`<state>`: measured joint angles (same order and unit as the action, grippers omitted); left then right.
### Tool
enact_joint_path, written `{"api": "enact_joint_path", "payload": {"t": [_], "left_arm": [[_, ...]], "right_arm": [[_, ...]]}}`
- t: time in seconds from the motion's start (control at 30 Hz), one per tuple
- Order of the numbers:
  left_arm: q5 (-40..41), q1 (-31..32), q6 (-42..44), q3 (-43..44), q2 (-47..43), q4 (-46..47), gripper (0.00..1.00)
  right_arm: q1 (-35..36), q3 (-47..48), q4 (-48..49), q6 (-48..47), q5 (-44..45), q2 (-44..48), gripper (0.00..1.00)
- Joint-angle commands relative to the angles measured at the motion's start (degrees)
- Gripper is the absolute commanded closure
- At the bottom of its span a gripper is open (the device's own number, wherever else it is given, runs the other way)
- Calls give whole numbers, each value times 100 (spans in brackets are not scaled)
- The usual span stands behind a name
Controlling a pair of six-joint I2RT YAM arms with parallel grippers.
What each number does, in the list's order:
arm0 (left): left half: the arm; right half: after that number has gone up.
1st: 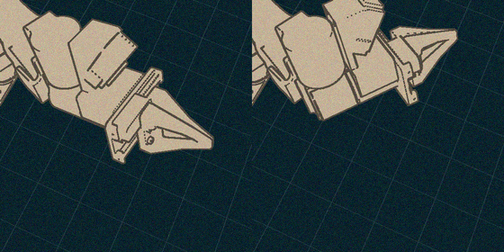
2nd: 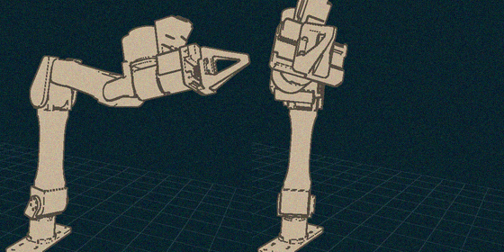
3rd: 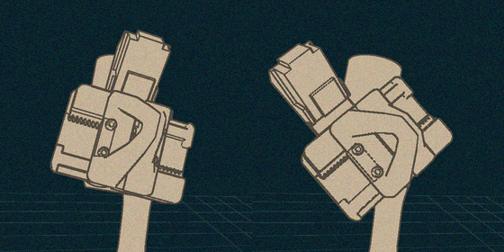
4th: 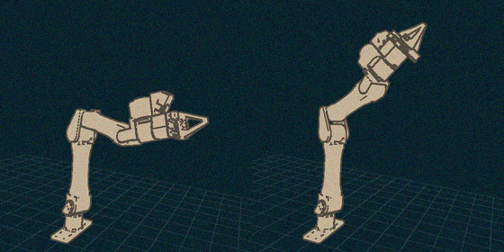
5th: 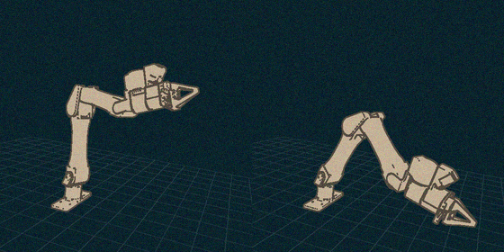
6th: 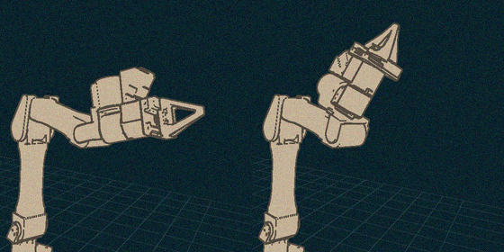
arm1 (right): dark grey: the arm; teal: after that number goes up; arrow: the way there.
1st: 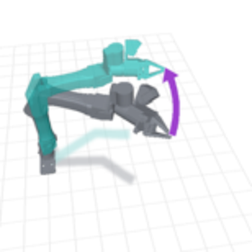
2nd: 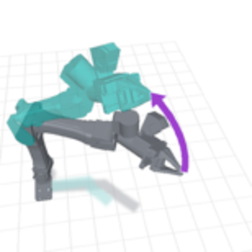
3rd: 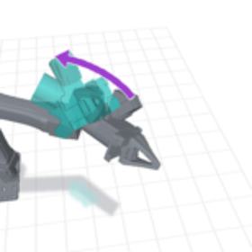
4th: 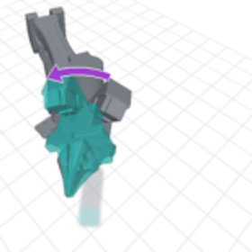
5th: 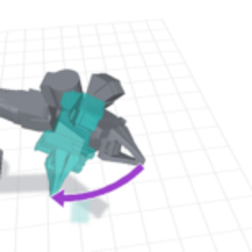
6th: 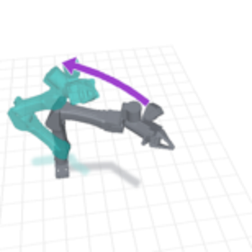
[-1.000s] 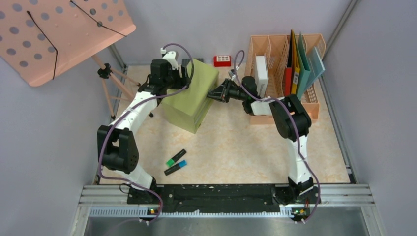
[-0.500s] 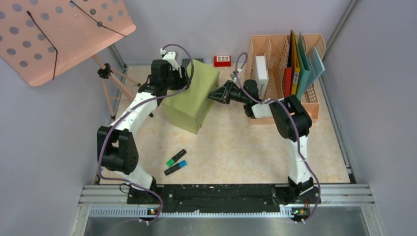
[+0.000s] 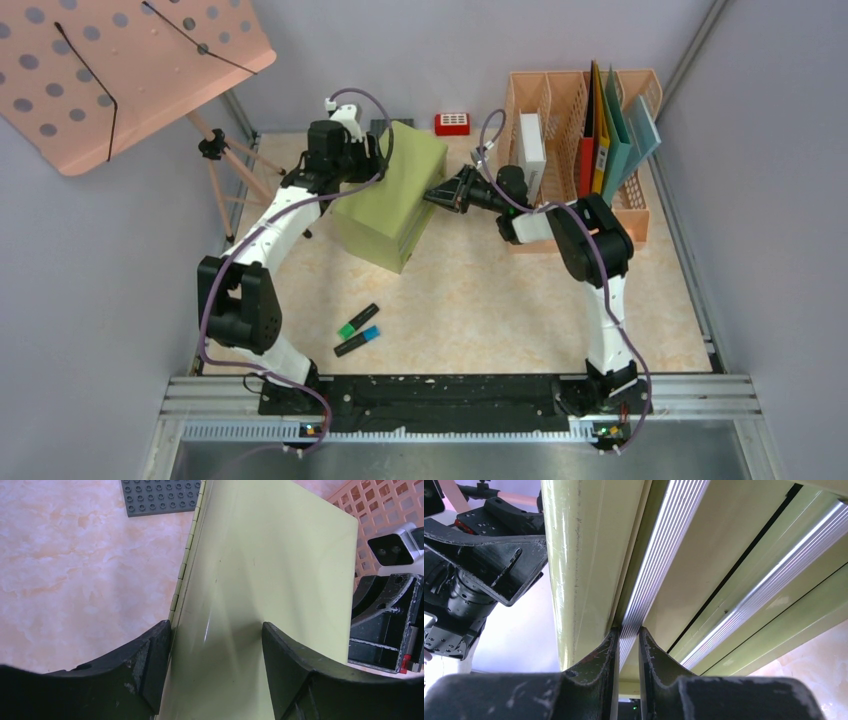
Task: Organize the desk
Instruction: Open the drawer in the storage box.
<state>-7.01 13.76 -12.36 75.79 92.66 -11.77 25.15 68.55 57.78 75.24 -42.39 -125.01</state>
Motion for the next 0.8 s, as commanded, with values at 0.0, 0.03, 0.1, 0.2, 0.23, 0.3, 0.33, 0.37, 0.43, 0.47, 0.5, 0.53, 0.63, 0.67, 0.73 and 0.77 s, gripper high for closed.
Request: {"api": "enact_joint_path", "payload": {"t": [0.0,0.03,0.1,0.2,0.23,0.3,0.33,0.37,0.43,0.47,0.5,0.53,0.63,0.67,0.73,0.77], "left_arm": [[-372,347,47,-360,509,-1943,100],[-360,347,49,-361,522,-1953,100],[-317,342,49,-366,525,-1961,100],[-262,338,52,-368,536,-1969,100],[-250,336,57,-370,536,-1969,100],[-240,329,58,-368,549,-1972,100],[-225,328,58,-366,544,-1965,100],[-225,327,66,-366,548,-1977,100],[-225,329,67,-355,530,-1978,100],[-218,327,67,-359,525,-1982,100],[-229,328,74,-355,525,-1979,100],[-228,329,76,-360,526,-1985,100],[-269,327,76,-343,549,-1984,100],[-290,329,76,-339,552,-1979,100],[-313,325,75,-332,560,-1985,100],[-327,329,76,-328,565,-1987,100]], "right_arm": [[-94,87,1136,92,-303,185,100],[-108,82,1165,103,-330,180,100],[-155,62,1272,105,-384,172,100],[-212,-16,1466,112,-444,157,100],[-226,-37,1519,121,-456,150,100],[-250,-70,1636,170,-469,110,100],[-260,-67,1654,179,-476,95,100],[-264,-65,1679,190,-474,86,100],[-262,-60,1682,196,-471,82,100],[-263,-62,1669,196,-467,90,100],[-262,-67,1616,170,-476,97,100],[-264,-72,1527,94,-480,120,100],[-261,-138,1118,-232,-474,191,91],[-264,-169,1004,-324,-455,196,87],[-260,-220,919,-428,-411,161,84],[-263,-214,890,-453,-392,129,84]]}}
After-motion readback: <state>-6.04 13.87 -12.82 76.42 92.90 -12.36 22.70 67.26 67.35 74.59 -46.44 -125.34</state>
